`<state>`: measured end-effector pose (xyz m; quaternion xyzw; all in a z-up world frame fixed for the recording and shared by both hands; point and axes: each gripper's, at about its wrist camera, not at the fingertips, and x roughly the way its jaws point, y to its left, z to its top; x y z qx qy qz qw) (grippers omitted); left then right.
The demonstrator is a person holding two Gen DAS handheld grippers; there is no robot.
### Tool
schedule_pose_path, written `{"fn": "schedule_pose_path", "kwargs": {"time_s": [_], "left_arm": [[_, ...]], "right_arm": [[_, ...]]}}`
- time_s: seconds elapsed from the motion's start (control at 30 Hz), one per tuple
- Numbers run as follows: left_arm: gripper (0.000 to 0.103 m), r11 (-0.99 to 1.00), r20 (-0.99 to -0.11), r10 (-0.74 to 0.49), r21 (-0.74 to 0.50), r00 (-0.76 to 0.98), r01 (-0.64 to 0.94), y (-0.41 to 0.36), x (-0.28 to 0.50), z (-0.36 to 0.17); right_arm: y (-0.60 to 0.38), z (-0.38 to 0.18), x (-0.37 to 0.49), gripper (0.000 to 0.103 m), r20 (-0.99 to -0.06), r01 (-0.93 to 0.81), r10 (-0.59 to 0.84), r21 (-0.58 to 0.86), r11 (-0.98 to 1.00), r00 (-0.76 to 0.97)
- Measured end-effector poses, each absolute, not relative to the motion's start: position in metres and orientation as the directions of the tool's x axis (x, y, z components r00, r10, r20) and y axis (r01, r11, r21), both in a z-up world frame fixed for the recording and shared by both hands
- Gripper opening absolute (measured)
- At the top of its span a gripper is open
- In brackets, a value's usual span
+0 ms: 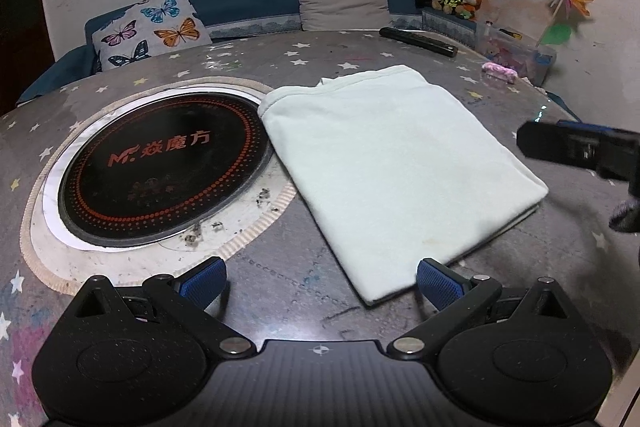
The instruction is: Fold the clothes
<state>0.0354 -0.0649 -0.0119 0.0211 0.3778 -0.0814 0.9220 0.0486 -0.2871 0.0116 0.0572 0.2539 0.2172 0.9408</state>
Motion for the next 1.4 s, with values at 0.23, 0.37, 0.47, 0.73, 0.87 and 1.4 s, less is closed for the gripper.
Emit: {"fn": "schedule_pose_path", "kwargs": {"time_s": [0.23, 0.37, 0.47, 0.73, 0.87, 1.4], "left_arm": [[0.103, 0.982, -0.7, -0.15, -0.022, 0.698, 0.189, -0.071, 0.032, -0.011], [0.103, 0.981, -0.7, -0.157, -0.03, 0.696, 0.191, -0.069, 0.037, -0.009], [0.103, 0.982, -0.698, -0.158, -0.033, 0.699, 0.188, -0.065, 0.046, -0.005], [0.102, 0.987, -0.685, -0.14, -0.037, 0.715, 0.157, -0.055, 0.081, 0.003], [0.098, 0.988, -0.693, -0.15, -0.074, 0.705, 0.137, -0.05, 0.102, 0.001], [0.046, 0.976, -0.719, -0.217, -0.177, 0.66, 0.128, -0.043, 0.14, -0.009]], "right_arm": [[-0.289, 0.004, 0.034, 0.103, -0.476, -0.374, 0.436, 0.225, 0.9, 0.764], [-0.292, 0.001, 0.038, 0.103, -0.496, -0.358, 0.419, 0.217, 0.908, 0.761], [-0.297, 0.0, 0.049, 0.103, -0.51, -0.339, 0.407, 0.226, 0.913, 0.758], [-0.307, -0.005, 0.098, 0.101, -0.544, -0.295, 0.41, 0.289, 0.91, 0.732], [-0.304, -0.013, 0.128, 0.092, -0.575, -0.277, 0.406, 0.303, 0.912, 0.71], [-0.286, -0.026, 0.178, 0.049, -0.612, -0.314, 0.442, 0.311, 0.897, 0.655]]}}
